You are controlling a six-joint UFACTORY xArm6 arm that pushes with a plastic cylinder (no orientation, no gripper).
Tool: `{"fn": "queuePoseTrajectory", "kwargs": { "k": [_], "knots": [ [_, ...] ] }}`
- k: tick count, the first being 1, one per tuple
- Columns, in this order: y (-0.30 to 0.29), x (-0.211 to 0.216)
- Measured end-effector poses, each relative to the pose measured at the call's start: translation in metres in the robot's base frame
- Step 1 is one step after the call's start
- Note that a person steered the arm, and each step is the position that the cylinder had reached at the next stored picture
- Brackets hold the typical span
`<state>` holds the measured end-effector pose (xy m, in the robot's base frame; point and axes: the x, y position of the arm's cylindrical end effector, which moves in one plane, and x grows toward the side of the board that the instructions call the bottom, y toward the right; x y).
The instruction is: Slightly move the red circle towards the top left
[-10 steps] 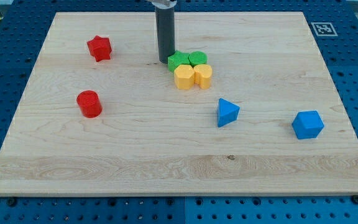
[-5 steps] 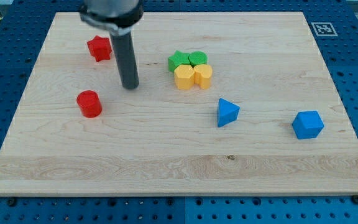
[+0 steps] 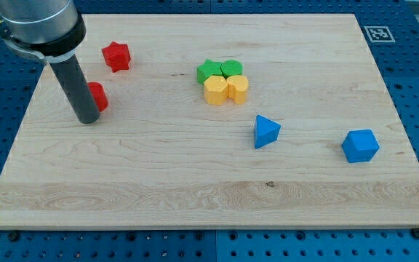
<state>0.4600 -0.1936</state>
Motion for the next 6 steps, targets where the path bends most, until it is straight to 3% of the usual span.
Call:
{"fn": "queuePoseTrajectory", "kwargs": {
  "k": [2, 4, 5, 6],
  "knots": [
    [0.040, 0.000],
    [-0.009, -0.031],
    [-0.001, -0.032],
    [0.056, -0.026]
  ]
}}
